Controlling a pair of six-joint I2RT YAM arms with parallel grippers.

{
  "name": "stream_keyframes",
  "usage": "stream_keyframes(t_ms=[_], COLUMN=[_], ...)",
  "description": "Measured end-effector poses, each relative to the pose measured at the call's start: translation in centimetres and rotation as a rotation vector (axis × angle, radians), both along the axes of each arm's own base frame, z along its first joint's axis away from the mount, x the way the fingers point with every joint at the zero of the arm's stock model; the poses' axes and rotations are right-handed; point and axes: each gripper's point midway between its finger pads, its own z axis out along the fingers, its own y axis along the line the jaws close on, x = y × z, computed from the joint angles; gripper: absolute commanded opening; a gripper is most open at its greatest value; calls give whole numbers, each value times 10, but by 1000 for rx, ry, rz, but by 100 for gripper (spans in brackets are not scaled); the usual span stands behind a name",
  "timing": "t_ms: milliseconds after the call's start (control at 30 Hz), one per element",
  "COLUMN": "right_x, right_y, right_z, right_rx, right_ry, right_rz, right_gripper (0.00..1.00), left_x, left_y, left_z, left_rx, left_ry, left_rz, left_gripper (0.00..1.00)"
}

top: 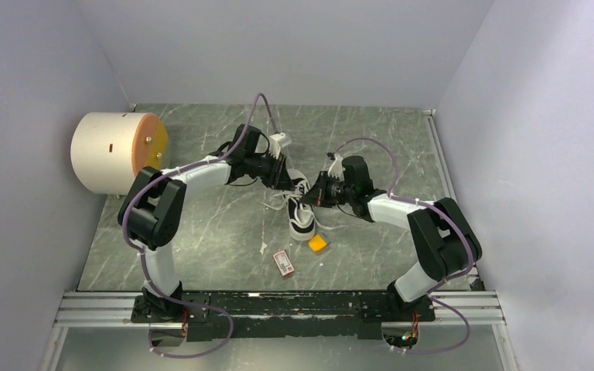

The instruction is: Tie the shoes

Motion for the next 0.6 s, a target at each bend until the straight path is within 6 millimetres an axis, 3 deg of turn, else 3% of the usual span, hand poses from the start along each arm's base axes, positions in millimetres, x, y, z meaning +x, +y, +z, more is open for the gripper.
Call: stream_keyframes(t_ms=[267,600], right_x=[1,4], right_y=[2,5], right_z=[-1,-2], right_rx=[4,11], right_ry=[6,9], right_rz=[9,15], right_gripper=[0,0], left_x=[-3,-9], left_y=[-1,1], left_z=[2,-3], left_rx=[-14,-3], left_ry=[10,2], left_rz=[-13,-48], left_gripper=[43,45])
